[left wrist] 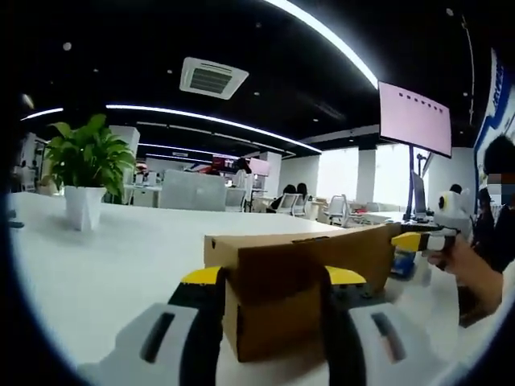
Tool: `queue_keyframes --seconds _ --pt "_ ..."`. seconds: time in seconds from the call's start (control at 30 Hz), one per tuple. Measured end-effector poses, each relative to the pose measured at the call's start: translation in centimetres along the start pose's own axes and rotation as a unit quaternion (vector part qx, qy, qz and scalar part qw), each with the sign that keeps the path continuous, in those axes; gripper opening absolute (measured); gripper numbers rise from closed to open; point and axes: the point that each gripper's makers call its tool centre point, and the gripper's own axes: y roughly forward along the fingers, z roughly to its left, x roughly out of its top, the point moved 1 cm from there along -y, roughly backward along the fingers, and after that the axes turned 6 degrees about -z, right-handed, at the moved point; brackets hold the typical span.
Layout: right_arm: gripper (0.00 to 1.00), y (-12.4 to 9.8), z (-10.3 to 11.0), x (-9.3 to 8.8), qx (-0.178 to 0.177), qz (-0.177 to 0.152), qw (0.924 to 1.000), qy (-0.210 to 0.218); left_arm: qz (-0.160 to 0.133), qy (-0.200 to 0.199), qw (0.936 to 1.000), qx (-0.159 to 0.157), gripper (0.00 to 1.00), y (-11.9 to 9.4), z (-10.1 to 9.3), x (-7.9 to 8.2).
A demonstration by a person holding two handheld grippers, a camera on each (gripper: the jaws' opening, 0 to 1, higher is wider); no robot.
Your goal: Operate the shoe box by opening the lid, removing the specified soft item, and placing it in the target area until the item is outside and the box remains undamaged.
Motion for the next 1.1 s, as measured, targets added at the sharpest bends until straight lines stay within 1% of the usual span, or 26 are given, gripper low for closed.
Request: queue_keyframes --seconds 0.13,0.2,0.37,0.43,0.53,0.6,0.63,0.7,0.73,0.77,0.8,0.83,0.9,0.93,0.97,1.07,1.1 --pt "0.59 -0.1 0.0 -0.2 0.002 0.004 1.0 -0.004 0.007 0.003 1.0 -0.001 0.49 0.0 0.1 -0.2" --pt "0.59 -0.1 0.0 -0.5 0.004 0.011 0.9999 -0.01 0.018 0.009 0.9998 0.001 0.49 0.1 0.1 -0.4" --pt "0.58 -0.3 -0.3 -0.5 0.009 0.011 0.9999 0.0 0.024 0.035 0.9991 -0.003 0.5 0.0 -0.1 -0.4" --pt "0.56 -0.4 -0.2 -0.4 0.009 0.01 0.9999 -0.004 0.025 0.047 0.9986 -0.008 0.51 0.0 -0.2 -0.5" --pt "0.56 -0.5 -0.2 -0.2 0.006 0.01 0.9997 -0.019 0.023 0.059 0.9979 -0.011 0.51 0.0 -0.2 -0.3" --pt "0.56 -0.5 -0.1 -0.2 0.004 0.013 0.9992 -0.037 0.02 0.071 0.9972 -0.015 0.5 -0.2 -0.2 -0.1" --pt "0.56 -0.5 -0.1 -0.1 0.001 0.013 0.9987 -0.05 0.014 0.084 0.9962 -0.018 0.5 -0.2 -0.3 0.2" --pt "0.56 -0.5 0.0 0.0 0.006 0.012 0.9973 -0.073 0.011 0.093 0.9954 -0.019 0.5 -0.3 -0.3 0.4" --pt "0.56 -0.5 0.1 0.0 0.01 0.011 0.996 -0.089 0.01 0.107 0.9941 -0.019 0.51 -0.3 -0.3 0.5" --pt "0.56 -0.5 0.5 0.0 0.023 0.008 0.994 -0.107 0.01 0.126 0.9918 -0.02 0.52 -0.4 -0.2 0.6" --pt "0.57 -0.5 0.6 0.0 0.027 0.008 0.9934 -0.112 0.016 0.141 0.9897 -0.022 0.51 -0.4 -0.2 0.5" --pt "0.57 -0.6 0.8 0.1 0.033 0.005 0.9927 -0.116 0.024 0.172 0.9842 -0.033 0.51 -0.5 -0.4 0.3" --pt "0.58 -0.7 1.1 0.4 0.04 -0.007 0.9905 -0.131 0.025 0.211 0.9763 -0.041 0.51 -0.5 -0.6 0.2" --pt "0.58 -0.7 1.2 0.8 0.047 -0.016 0.9879 -0.147 0.022 0.218 0.9747 -0.042 0.51 -0.5 -0.7 0.3" --pt "0.6 -0.8 1.5 0.9 0.056 -0.02 0.9851 -0.161 0.016 0.232 0.9712 -0.05 0.51 -0.5 -1.0 0.4" --pt "0.64 -0.9 2.0 1.2 0.071 -0.029 0.973 -0.218 0.007 0.253 0.9651 -0.068 0.51 -0.6 -1.6 0.5" --pt "0.64 -0.9 2.4 1.0 0.085 -0.025 0.9646 -0.248 0.007 0.261 0.9623 -0.075 0.5 -0.7 -1.8 0.5"
